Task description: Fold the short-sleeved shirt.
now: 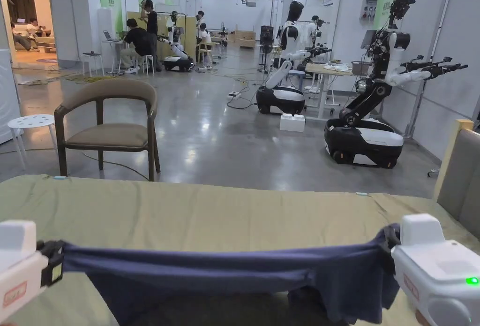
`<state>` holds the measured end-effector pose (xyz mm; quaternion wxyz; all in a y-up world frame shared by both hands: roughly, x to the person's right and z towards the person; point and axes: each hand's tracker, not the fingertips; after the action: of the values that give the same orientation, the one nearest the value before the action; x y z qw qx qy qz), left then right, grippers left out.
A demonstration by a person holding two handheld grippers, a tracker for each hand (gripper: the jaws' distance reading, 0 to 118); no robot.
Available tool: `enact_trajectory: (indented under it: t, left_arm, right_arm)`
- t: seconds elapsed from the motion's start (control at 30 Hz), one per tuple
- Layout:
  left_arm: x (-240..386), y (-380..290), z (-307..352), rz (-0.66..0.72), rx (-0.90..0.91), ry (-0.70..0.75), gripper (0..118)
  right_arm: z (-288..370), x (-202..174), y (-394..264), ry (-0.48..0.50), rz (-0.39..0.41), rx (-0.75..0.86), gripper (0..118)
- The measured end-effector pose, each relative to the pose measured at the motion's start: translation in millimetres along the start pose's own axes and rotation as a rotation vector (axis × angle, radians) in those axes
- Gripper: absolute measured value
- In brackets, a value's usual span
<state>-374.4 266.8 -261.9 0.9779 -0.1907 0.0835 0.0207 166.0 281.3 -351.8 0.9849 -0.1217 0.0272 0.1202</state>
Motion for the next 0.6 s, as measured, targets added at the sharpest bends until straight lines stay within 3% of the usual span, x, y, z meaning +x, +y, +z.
enact_trajectory:
  t: [0.4, 0.6]
  left_arm:
    - [-23, -61, 85, 0.075, -0.070, -0.039, 0]
    - [-9, -93, 99, 0.036, -0.189, -0.045, 0]
  right_arm:
    - [94, -10, -52, 0.012, 0.035, -0.123, 0]
    - [113, -16, -91, 0.013, 0.037, -0.242, 0]
